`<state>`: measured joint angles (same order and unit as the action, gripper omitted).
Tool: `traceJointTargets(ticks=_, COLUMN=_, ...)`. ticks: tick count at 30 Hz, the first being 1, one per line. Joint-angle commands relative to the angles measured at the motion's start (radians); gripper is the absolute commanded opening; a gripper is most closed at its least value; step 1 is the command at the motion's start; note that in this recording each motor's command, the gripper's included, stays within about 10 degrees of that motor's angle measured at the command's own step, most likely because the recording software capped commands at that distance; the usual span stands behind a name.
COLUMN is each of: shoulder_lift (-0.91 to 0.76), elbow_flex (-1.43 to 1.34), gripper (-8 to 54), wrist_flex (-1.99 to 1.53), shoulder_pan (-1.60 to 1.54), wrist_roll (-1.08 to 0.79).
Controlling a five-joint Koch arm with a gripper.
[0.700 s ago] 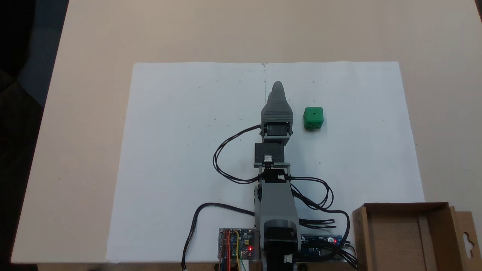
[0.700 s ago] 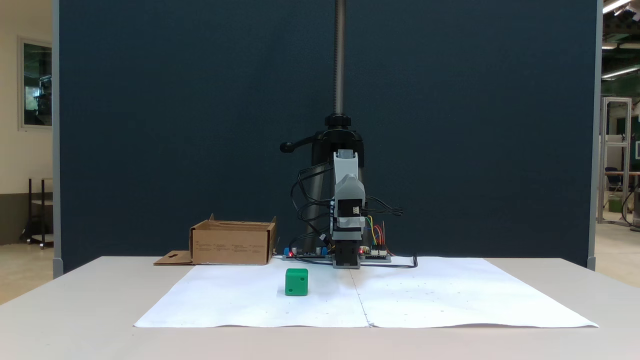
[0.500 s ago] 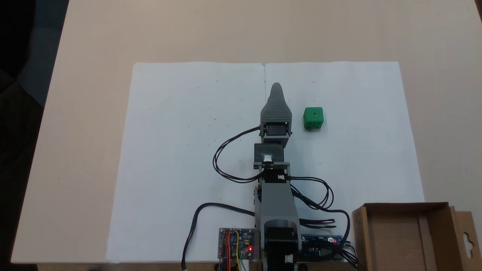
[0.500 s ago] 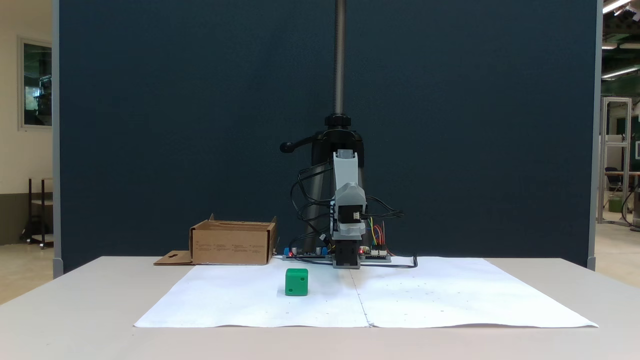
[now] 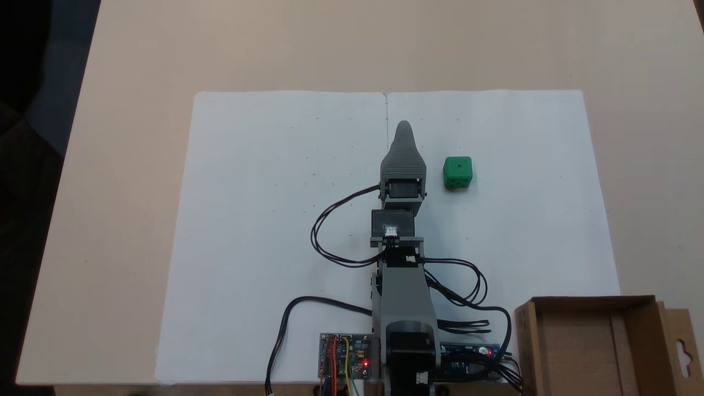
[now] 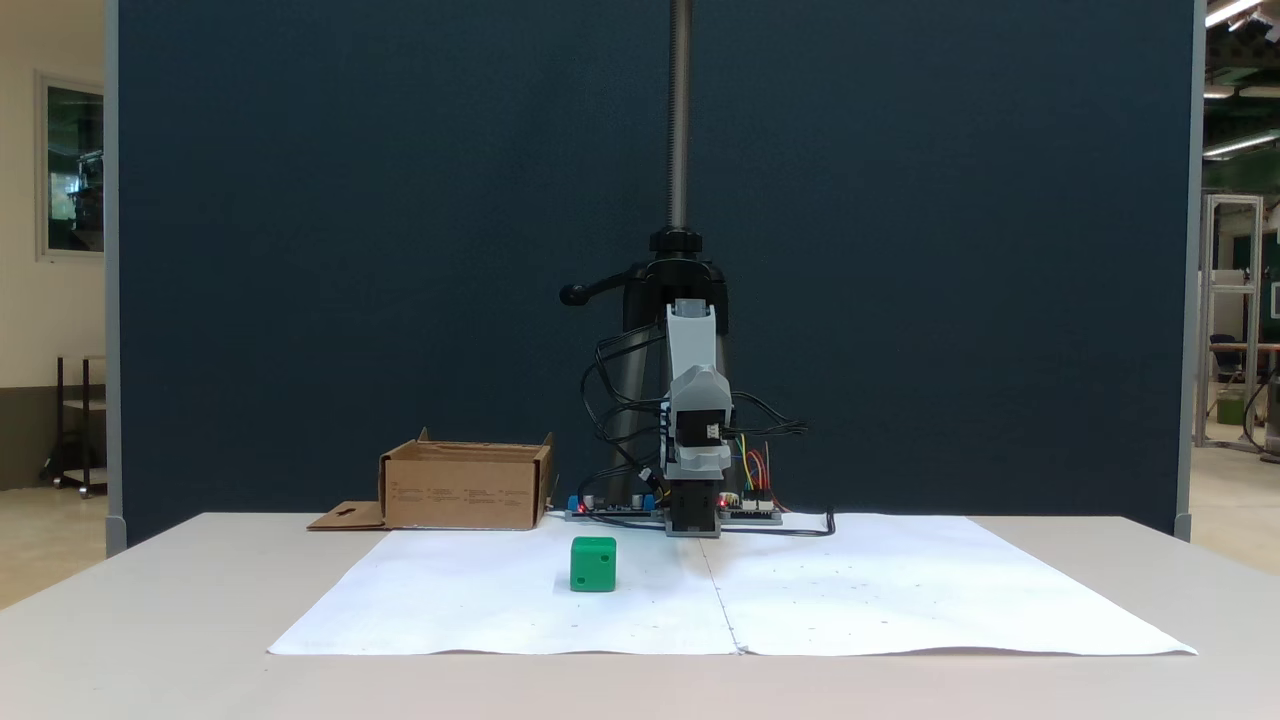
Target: Grasp a green dice and put it in the bin.
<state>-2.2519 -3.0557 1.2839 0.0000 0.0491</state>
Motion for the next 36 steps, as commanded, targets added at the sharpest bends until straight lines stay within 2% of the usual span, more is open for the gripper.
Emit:
traceJointTargets(ticks=1, shoulder_lift=-0.103, elbow_flex=-0.074, gripper=45.0, wrist_flex=0.021, shoulder_pan=-0.002, wrist_roll=-0.075)
traceJointTargets(ticks=8, shoulder_lift=-0.104, elbow_flex=-0.074, gripper=44.3, wrist_flex=0.029, shoulder_pan=-0.003, wrist_roll=-0.077)
traceJointTargets(ticks=12, shoulder_lift=-0.106, elbow_flex=-0.063, gripper=41.3, wrist_flex=0.080, shoulder_pan=0.002, wrist_roll=-0.080)
traceJointTargets(ticks=19, shoulder_lift=-0.106, elbow_flex=-0.046, gripper=41.6, wrist_flex=0.069, shoulder_pan=0.005, wrist_roll=-0.084)
traceJointTargets(ticks=33, shoulder_lift=-0.104, elbow_flex=0.353, gripper=41.7, wrist_flex=-0.827, shoulder_pan=0.130, wrist_roll=-0.080)
traceJointTargets(ticks=36, shoulder_lift=-0.104, elbow_flex=0.439, gripper=43.6, wrist_flex=-1.037, shoulder_pan=0.144, wrist_roll=-0.077)
